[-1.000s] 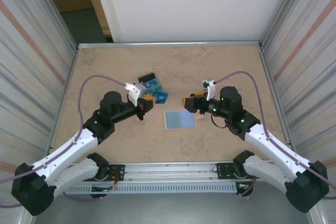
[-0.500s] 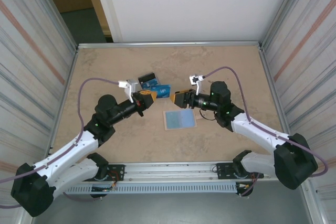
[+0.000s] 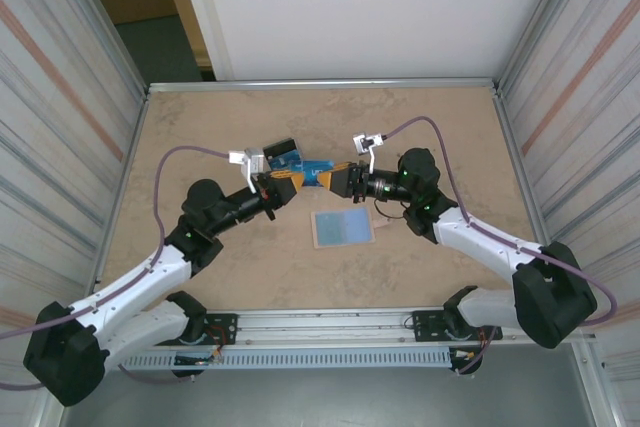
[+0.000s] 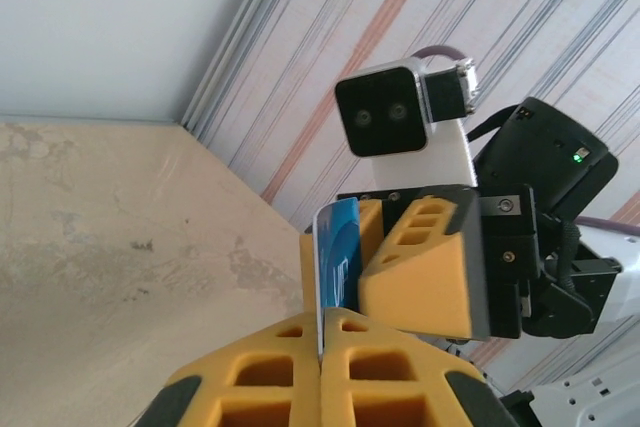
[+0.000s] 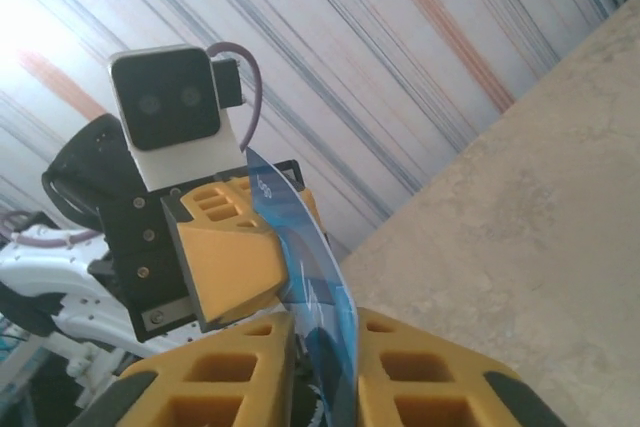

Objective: Take the credit cards out of the card holder

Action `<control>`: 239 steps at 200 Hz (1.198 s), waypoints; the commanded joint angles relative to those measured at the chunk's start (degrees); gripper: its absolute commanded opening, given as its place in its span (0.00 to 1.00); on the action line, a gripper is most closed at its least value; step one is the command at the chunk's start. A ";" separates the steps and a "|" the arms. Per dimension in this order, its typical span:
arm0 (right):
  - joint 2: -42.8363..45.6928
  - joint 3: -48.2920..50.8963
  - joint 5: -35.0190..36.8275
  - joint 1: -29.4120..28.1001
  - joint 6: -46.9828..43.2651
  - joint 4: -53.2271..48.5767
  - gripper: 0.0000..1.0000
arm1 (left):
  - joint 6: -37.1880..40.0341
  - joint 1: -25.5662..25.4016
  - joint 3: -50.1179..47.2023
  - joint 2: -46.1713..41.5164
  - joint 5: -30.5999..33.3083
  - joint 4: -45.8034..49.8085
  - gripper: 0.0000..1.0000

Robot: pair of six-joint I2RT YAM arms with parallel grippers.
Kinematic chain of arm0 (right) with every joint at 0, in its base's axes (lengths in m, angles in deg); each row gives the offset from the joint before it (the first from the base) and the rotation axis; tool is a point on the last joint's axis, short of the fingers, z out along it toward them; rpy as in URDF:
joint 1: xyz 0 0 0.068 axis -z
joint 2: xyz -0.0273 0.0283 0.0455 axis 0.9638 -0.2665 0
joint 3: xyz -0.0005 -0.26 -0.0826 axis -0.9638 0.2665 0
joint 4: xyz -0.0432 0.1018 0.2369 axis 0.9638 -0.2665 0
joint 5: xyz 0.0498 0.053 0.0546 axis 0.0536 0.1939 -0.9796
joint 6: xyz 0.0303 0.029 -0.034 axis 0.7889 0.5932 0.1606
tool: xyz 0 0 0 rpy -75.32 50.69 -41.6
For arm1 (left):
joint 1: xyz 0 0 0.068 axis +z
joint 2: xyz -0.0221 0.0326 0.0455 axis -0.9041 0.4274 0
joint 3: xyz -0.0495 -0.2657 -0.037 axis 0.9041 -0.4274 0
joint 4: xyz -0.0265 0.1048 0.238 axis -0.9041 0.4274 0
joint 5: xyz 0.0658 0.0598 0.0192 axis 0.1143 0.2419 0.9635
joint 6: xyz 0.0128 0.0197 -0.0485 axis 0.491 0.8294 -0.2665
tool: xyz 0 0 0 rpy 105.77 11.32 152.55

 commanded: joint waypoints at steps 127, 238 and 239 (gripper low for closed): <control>12.57 -8.72 -3.44 -0.98 -28.86 -43.33 0.00 | 39.54 0.98 26.99 0.61 -11.94 53.18 0.44; 10.47 -12.73 -7.15 -2.39 -35.25 -51.68 0.00 | 51.19 -2.62 40.86 15.68 -20.61 70.57 0.34; 10.46 -12.74 -7.20 -2.39 -35.28 -51.69 0.00 | 51.20 -2.62 40.87 15.77 -20.62 70.62 0.33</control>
